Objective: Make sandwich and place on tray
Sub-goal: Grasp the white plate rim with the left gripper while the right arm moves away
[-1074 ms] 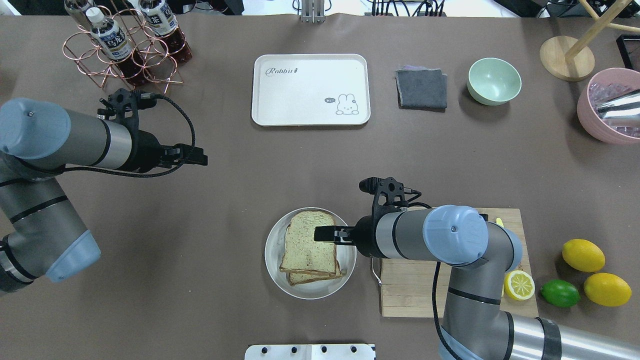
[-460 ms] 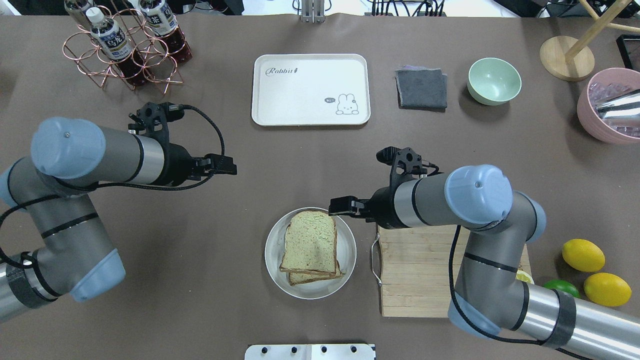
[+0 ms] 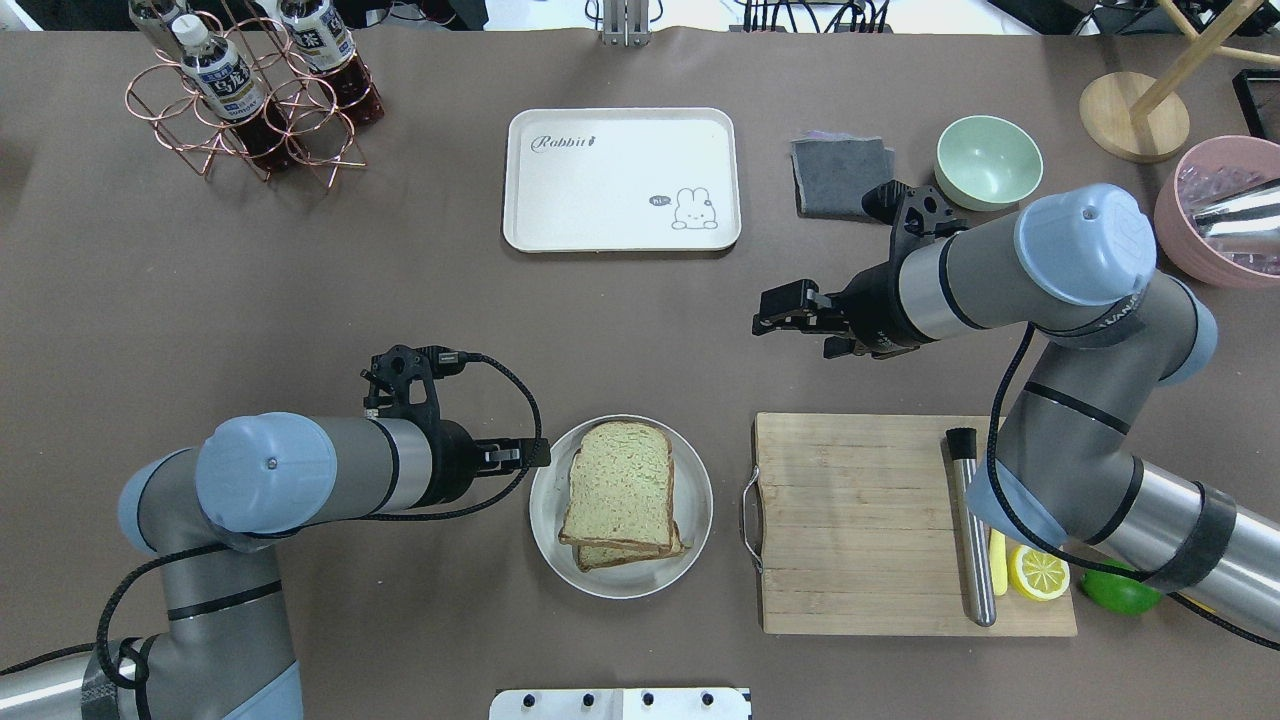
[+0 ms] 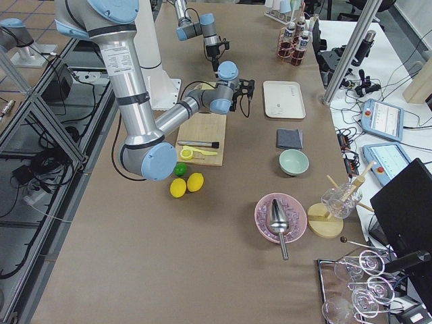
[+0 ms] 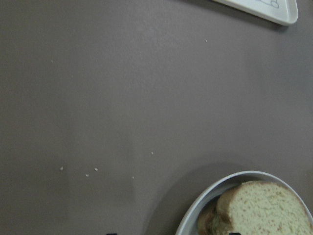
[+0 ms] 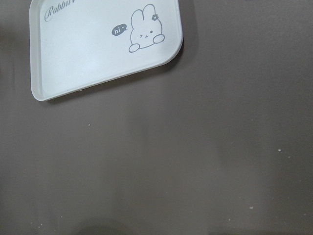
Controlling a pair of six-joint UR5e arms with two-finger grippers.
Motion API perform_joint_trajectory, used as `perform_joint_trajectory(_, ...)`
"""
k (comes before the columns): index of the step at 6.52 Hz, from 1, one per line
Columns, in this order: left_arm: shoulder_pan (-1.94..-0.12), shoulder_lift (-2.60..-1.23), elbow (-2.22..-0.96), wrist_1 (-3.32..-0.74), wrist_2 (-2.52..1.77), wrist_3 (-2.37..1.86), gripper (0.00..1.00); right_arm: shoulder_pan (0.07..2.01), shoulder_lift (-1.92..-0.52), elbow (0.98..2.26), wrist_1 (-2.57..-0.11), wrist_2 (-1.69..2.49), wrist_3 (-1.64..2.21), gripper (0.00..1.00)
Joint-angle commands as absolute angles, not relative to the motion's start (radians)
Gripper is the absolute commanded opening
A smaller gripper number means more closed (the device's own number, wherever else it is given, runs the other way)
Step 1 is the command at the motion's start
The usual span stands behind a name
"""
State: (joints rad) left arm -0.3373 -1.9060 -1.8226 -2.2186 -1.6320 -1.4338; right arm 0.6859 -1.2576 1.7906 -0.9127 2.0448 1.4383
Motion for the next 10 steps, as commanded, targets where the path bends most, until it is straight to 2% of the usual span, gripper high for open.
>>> perform_joint_trajectory(1, -0.281, -1.911, -1.809, -2.220, -1.588, -1.434, 0.69, 0.692, -1.259, 1.779, -0.913, 2.040, 1.439, 0.99)
perform_joint_trajectory(4, -0.262, -1.933, -1.757, -2.224, -1.586, -1.433, 0.57, 0.693, -1.261, 1.779, -0.913, 2.039, 1.440, 0.99)
perform_joint_trajectory(5, -0.264, -1.942, -1.712, -2.271, -1.586, -1.431, 0.45, 0.695, -1.265, 1.779, -0.913, 2.039, 1.440, 0.99)
perform_joint_trajectory(6, -0.264, -1.941, -1.704, -2.289, -1.588, -1.430, 0.13, 0.699, -1.266, 1.781, -0.911, 2.039, 1.439, 0.99)
perform_joint_trajectory(7, -0.265, -1.940, -1.712, -2.289, -1.592, -1.425, 0.00, 0.699, -1.267, 1.781, -0.911, 2.039, 1.440, 0.99)
perform_joint_trajectory(10, -0.279, -1.940, -1.778, -2.275, -1.621, -1.430, 0.00, 0.698, -1.278, 1.787, -0.910, 2.037, 1.450, 0.99)
